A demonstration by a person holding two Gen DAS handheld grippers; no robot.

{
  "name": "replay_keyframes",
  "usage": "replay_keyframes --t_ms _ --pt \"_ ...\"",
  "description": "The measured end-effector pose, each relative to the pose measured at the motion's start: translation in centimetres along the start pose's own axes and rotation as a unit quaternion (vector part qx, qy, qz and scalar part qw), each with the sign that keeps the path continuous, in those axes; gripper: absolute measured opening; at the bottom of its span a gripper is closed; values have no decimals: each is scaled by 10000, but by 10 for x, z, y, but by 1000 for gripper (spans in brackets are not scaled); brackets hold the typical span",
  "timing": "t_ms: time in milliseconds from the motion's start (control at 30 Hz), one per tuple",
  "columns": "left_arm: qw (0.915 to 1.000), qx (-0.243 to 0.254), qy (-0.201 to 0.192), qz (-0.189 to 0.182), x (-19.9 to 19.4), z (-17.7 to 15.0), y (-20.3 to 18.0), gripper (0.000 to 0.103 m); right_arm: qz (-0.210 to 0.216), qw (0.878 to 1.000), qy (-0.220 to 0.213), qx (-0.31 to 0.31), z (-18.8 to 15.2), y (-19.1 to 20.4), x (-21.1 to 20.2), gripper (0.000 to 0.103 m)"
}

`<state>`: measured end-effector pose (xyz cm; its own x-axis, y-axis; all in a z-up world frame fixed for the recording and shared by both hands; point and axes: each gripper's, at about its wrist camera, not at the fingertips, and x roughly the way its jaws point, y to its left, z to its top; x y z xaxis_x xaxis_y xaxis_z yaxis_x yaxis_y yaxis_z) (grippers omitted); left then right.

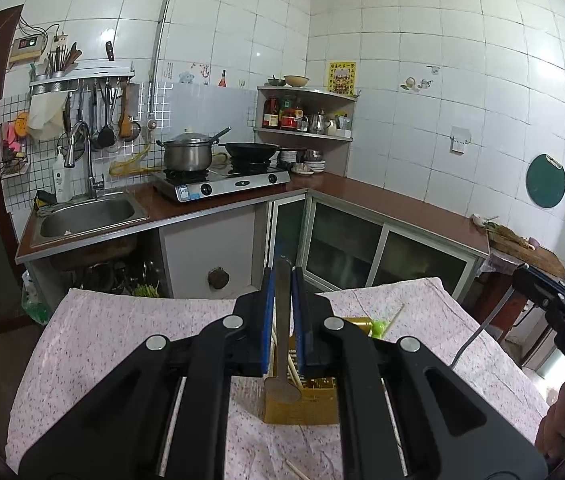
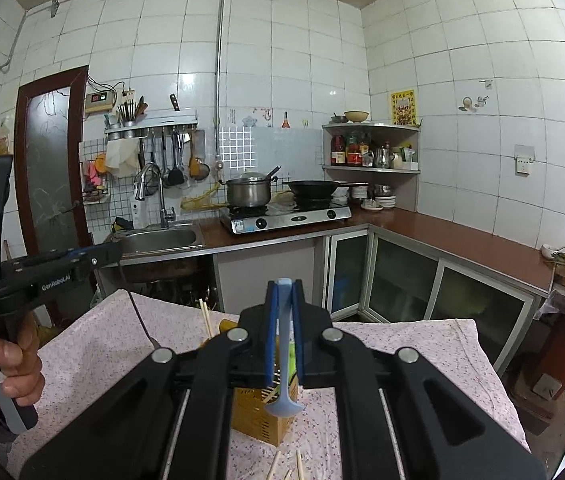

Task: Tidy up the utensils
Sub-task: 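Lower both spoons into the yellow caddy and open both tools, then move both open tools back down to the loose chopsticks on the cloth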

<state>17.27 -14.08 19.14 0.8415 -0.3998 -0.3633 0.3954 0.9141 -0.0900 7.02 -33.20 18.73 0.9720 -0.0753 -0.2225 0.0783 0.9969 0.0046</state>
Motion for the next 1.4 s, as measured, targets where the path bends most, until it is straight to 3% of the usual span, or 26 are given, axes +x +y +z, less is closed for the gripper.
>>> replay_keyframes --t_ms 833,1200,1300,1400 --pt "9997 -58 155 -174 56 2 2 7 177 9998 130 29 5 6 60 7" --pt "9981 -126 556 -253 88 -21 1 7 281 9985 454 110 -14 6 95 8" --pt "9962 -79 841 -220 106 -34 4 13 291 9960 831 172 -29 1 120 8" --pt "9945 -282 994 -169 116 -42 18 25 178 9960 831 290 -34 -7 125 9"
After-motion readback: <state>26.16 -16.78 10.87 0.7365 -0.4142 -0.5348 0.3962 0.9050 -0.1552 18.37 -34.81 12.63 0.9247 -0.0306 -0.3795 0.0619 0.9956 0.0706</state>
